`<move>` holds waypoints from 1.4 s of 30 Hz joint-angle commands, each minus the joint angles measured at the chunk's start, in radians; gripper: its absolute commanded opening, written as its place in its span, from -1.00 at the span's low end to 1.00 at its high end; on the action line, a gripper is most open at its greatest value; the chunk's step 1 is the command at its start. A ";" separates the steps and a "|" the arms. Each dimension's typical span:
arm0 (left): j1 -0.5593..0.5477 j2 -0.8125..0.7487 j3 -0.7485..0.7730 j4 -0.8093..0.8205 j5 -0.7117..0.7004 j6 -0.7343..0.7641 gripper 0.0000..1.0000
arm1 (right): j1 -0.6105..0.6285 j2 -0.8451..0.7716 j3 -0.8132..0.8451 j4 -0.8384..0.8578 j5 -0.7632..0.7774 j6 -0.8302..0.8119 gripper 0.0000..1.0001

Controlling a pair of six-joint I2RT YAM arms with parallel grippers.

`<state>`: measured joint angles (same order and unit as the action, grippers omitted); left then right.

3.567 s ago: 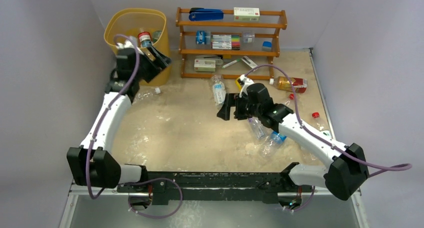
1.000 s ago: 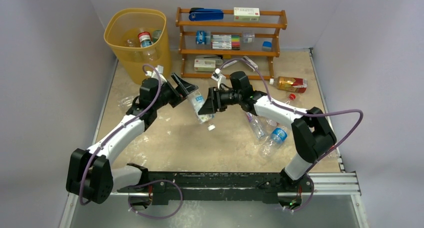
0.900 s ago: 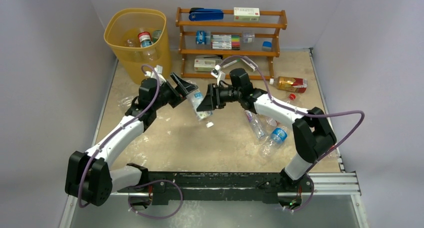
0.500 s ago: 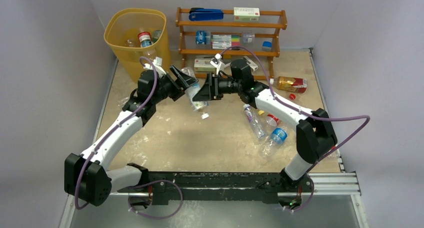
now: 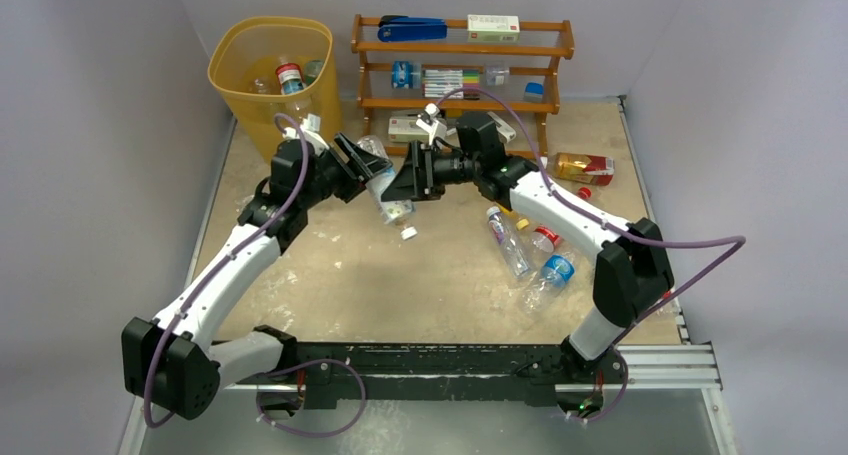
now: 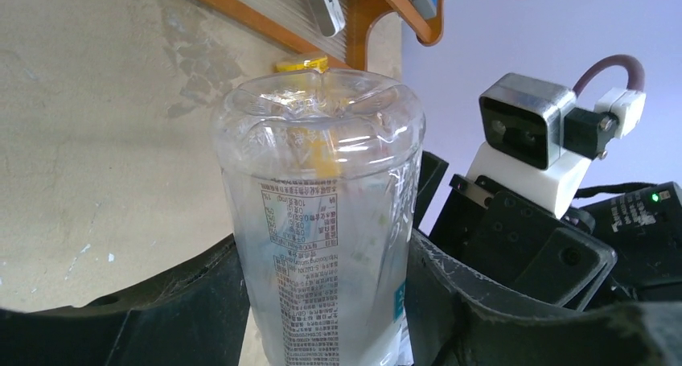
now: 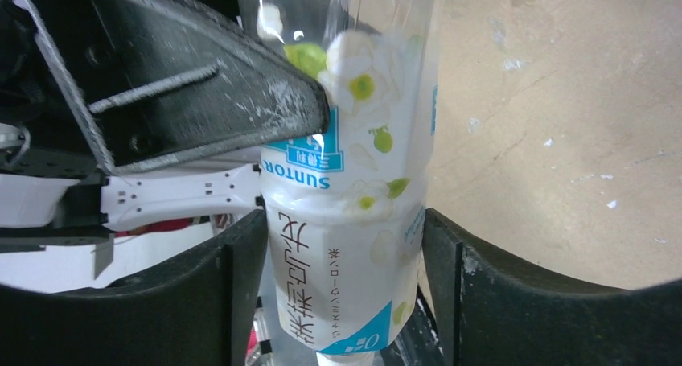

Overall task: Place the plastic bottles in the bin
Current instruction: Place the plastic bottle in the trash bin.

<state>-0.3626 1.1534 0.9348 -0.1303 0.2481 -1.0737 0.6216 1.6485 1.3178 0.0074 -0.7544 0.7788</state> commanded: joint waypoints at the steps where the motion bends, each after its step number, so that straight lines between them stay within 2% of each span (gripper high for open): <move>1: -0.009 -0.033 0.063 -0.088 -0.036 0.062 0.08 | -0.006 -0.059 0.058 0.020 -0.039 -0.005 0.51; 3: -0.009 -0.015 0.109 -0.131 -0.049 0.064 0.05 | -0.007 -0.076 0.034 0.048 -0.070 0.018 0.61; 7: -0.009 0.035 0.193 -0.233 -0.092 0.059 0.04 | -0.009 -0.094 0.042 -0.021 -0.122 -0.020 0.70; 10: -0.013 0.072 0.224 -0.219 -0.077 0.046 0.02 | -0.014 -0.109 0.054 -0.096 -0.161 -0.086 0.74; 15: -0.015 0.148 0.355 -0.236 -0.130 0.062 0.02 | -0.052 -0.160 0.055 -0.246 -0.111 -0.212 0.78; 20: -0.015 0.286 0.498 -0.260 -0.127 0.093 0.01 | -0.088 -0.191 0.050 -0.313 -0.057 -0.283 0.81; 23: -0.016 0.379 0.638 -0.294 -0.117 0.113 0.01 | -0.099 -0.198 0.041 -0.331 -0.033 -0.306 0.83; 29: -0.003 0.540 0.945 -0.405 -0.130 0.169 0.01 | -0.117 -0.229 -0.046 -0.245 -0.065 -0.283 0.84; 36: 0.090 0.610 1.124 -0.424 -0.106 0.162 0.01 | -0.118 -0.255 -0.053 -0.275 -0.078 -0.308 0.85; 42: 0.224 0.619 1.176 -0.340 -0.039 0.114 0.02 | -0.118 -0.310 -0.093 -0.284 -0.080 -0.303 0.85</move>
<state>-0.2119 1.7695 2.0293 -0.5472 0.1623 -0.9394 0.5091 1.4067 1.2434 -0.2871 -0.8040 0.4889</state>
